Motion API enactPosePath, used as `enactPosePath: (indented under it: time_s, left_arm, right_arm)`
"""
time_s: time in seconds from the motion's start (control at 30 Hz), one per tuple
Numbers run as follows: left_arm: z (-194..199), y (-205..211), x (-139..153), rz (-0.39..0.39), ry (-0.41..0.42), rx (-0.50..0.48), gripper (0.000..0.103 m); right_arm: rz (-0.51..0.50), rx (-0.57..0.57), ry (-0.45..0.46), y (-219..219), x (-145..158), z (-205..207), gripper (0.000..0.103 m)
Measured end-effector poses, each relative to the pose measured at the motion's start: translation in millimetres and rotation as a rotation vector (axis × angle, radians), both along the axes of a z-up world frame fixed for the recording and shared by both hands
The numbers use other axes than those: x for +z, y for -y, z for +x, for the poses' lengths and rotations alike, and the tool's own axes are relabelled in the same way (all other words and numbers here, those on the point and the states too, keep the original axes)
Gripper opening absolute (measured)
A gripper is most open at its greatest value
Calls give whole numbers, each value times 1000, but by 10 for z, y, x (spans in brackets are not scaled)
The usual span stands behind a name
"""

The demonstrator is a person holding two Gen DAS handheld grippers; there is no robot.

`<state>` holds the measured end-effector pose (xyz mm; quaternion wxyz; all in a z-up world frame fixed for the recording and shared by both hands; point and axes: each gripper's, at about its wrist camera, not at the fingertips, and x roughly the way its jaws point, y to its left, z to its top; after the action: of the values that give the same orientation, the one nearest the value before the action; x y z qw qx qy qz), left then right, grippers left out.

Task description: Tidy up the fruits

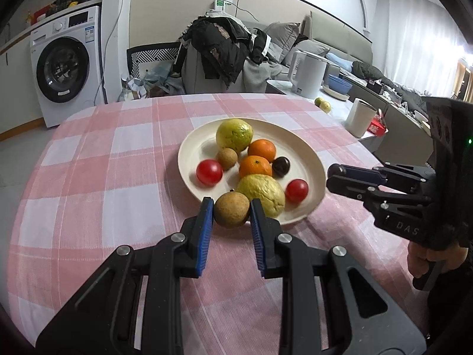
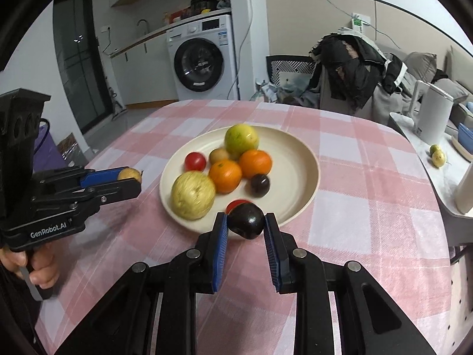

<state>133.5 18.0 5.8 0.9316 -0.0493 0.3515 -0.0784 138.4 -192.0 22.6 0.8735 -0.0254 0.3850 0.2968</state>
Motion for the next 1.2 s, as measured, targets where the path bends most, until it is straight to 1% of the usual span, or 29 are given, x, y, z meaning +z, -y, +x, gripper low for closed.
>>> enactPosePath:
  time_s: [0.27,0.37,0.47,0.5,0.53,0.6,0.63,0.67,0.7,0.73,0.77,0.8,0.83,0.87,0.93,0.97,1.07,1.2]
  left_arm:
    - [289,-14,-103,24,-20,12,22]
    - [352,-14,-135,17,-26,13,22]
    - [356,22,-150,29,-22,8,22]
    - [347,30,-143,31,-16,7,22]
    - [338,37,-131,31,-12,5,23]
    - [311,50,-102,34,-4,4,28]
    - [284,60,-84,38,4,7,38]
    - [254,66,-66,43,13,9,50]
    - [215,74,-42,50,31,15,56]
    - [177,76,-20,55,46,20,66]
    - [123,81,11,59,66,26,79]
    - [82,84,31,61,80,35,86]
    - [39,81,51,62,95,47,96]
    - [-16,78,68,63,115,64,102]
    - [-94,79,89,64,142,76,102]
    - [-135,82,95,68,148,80,102]
    - [-217,92,92,86,157,93,102]
    - [-359,100,74,105,186,119,102]
  right_arm:
    - [20,-51,-12,7,-70,187,26]
    - [14,-58,-13,10,-99,217,26]
    - [20,-61,-18,28,-109,232,26]
    - [20,-61,-22,24,-110,219,26]
    - [18,-63,-26,24,-113,225,31]
    - [16,-71,-28,33,-114,221,40]
    - [23,-69,-23,42,-105,210,43]
    - [27,-68,-15,50,-91,192,44]
    - [25,-69,-9,54,-80,178,45]
    - [22,-70,-2,59,-67,161,47]
    - [23,-67,4,67,-55,135,49]
    - [25,-65,9,75,-48,113,51]
    - [27,-65,13,81,-41,93,57]
    - [30,-63,22,89,-30,55,62]
    - [36,-59,41,104,-18,-10,90]
    - [42,-58,48,113,-12,-37,94]
    - [71,-52,59,142,-1,-98,102]
    - [95,-53,85,179,0,-152,103]
